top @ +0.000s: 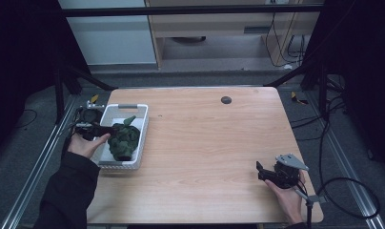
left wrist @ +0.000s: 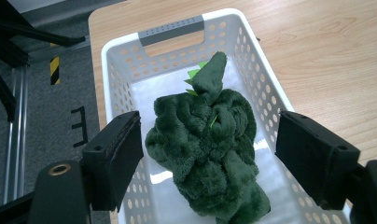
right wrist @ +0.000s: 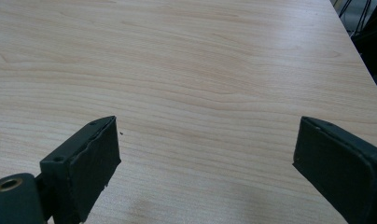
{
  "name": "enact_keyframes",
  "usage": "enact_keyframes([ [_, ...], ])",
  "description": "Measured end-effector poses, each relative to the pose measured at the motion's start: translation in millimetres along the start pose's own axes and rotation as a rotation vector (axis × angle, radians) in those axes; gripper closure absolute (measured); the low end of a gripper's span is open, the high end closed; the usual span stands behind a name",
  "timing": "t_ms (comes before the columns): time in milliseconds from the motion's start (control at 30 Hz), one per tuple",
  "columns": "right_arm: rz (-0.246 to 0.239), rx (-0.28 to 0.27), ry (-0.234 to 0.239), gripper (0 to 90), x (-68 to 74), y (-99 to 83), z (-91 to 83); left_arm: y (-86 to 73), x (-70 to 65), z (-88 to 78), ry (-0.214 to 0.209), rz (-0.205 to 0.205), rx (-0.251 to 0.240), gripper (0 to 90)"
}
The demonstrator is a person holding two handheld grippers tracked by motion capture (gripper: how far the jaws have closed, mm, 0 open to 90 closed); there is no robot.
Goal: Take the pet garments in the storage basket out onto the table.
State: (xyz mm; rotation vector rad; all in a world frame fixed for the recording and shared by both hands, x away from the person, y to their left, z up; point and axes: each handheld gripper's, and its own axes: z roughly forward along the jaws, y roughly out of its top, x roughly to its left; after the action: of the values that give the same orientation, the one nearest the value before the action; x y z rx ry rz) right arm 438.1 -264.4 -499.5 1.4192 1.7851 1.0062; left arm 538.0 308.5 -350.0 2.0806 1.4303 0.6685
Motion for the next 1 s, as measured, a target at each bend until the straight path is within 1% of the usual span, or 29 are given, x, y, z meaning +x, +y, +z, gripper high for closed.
enact_keyframes([
  [300,0.004,0.004,0.004,7.0,0.1,-0.1,0.3,6.3,4.1,10.7,0.001,-0.001,0.054,22.1],
  [567,0.001,0.007,0.007,6.9,0.0,-0.5,0.9,10.6,7.8,18.6,0.000,-0.012,0.089,22.1],
  [633,0.000,0.008,0.007,6.9,0.0,-0.5,0.9,11.5,8.0,20.0,-0.002,-0.009,0.098,22.1],
  [767,0.001,0.010,0.009,6.8,0.3,-0.6,1.1,13.2,9.3,23.9,0.000,-0.016,0.109,22.0],
  [900,0.002,0.008,0.006,6.8,0.2,-0.5,0.8,13.7,13.1,28.8,-0.002,-0.026,0.135,21.7],
  [1000,0.000,0.007,0.004,6.8,-0.3,-0.5,0.8,12.7,14.5,32.5,-0.001,-0.028,0.144,21.5],
])
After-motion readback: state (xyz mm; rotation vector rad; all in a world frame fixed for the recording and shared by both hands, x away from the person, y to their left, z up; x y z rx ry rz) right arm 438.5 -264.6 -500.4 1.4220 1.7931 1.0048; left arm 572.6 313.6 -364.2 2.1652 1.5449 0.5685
